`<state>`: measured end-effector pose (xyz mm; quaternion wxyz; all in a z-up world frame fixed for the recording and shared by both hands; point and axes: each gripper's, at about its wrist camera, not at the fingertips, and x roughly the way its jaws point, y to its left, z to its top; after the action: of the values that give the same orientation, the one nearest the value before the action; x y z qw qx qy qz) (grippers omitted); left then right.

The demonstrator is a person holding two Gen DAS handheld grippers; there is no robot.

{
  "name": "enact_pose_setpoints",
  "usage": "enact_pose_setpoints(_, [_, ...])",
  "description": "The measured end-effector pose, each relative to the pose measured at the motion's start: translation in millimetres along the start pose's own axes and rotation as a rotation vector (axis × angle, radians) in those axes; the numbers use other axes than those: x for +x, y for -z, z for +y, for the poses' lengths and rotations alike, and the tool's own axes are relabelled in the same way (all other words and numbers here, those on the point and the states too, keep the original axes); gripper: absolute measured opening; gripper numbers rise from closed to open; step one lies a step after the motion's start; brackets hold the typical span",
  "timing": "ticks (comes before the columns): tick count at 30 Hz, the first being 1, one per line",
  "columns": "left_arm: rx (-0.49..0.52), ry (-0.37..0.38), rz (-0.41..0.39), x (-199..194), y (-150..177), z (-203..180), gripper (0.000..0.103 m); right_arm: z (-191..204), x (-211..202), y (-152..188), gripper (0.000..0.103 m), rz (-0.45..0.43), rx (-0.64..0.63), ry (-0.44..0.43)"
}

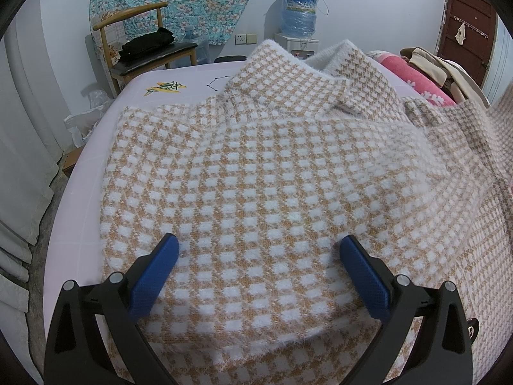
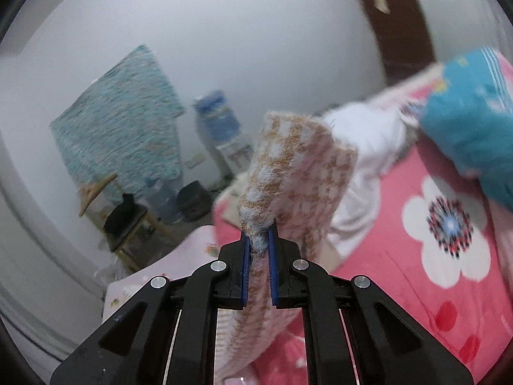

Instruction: Fold large clothes

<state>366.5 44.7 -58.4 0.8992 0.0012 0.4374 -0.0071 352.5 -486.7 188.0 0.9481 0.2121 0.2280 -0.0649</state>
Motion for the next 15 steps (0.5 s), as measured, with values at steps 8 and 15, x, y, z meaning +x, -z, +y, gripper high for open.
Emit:
enact_pose_setpoints(8, [-0.014,0.029,-0.018,-3.9,-0.1,3.2,0.099,103.9,-26.1,6.3,0.008,-0.029,-0.168,-0.099])
enact_pose_setpoints(15, [-0.076,0.088,-0.094,-43.2,10.3,24.9,0.099,199.1,-26.5,28.5,0.007,-0.012,-0.301,-0.234])
